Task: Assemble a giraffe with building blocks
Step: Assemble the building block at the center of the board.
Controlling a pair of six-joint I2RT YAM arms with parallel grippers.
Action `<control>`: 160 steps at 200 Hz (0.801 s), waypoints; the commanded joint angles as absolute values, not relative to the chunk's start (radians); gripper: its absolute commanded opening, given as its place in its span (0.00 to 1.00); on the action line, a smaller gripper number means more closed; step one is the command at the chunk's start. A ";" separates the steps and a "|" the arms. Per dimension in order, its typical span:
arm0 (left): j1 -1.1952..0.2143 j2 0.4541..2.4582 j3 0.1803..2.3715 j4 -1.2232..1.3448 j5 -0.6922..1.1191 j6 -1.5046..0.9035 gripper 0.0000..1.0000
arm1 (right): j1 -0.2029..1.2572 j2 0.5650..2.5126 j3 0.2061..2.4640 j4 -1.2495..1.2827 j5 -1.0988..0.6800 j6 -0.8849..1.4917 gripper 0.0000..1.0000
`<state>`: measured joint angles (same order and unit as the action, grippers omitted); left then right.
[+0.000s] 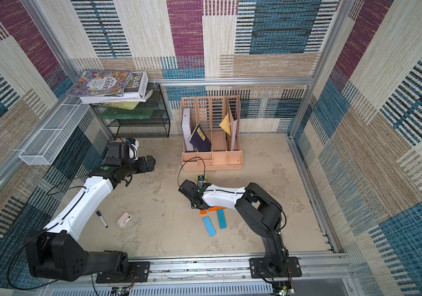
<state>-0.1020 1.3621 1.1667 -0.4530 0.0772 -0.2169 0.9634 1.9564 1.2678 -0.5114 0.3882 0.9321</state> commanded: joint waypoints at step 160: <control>-0.101 1.366 1.169 -0.447 0.088 -0.218 0.99 | 0.932 1.685 1.073 -0.546 0.427 0.839 0.99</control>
